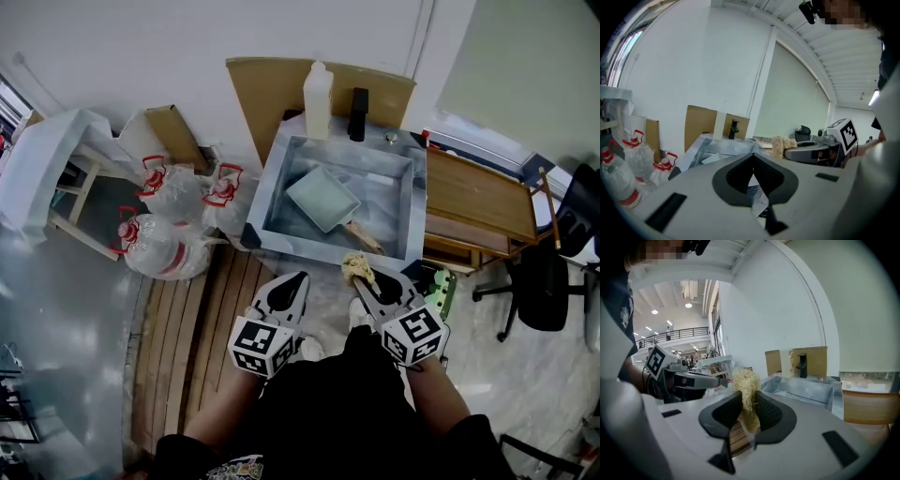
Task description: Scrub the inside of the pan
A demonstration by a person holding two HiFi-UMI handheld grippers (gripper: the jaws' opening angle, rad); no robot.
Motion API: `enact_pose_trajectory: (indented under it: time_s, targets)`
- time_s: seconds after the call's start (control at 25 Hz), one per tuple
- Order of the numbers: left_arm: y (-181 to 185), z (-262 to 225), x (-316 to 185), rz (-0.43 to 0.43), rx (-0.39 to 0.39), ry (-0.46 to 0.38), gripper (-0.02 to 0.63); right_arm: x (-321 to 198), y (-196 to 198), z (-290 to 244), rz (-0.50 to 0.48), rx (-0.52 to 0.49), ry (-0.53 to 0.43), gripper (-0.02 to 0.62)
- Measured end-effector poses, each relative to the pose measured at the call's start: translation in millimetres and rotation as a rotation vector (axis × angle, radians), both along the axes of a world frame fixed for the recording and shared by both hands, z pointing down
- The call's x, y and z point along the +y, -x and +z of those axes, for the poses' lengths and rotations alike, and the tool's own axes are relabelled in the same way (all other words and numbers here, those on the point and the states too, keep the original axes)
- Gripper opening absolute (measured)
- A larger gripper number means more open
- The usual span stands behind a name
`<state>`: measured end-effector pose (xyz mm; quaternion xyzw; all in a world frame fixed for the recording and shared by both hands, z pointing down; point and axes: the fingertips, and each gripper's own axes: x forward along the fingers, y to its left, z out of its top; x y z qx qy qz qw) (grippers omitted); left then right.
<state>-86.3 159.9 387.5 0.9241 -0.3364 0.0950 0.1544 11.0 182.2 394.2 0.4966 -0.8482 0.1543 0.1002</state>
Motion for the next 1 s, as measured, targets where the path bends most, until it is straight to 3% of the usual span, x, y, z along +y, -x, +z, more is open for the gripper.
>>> enact_pose_trajectory:
  time_s: [1.0]
  targets:
    - [-10, -1, 8, 0.012, -0.001, 0.000, 0.009, 11, -8, -4, 0.002, 0.007, -0.007, 0.095]
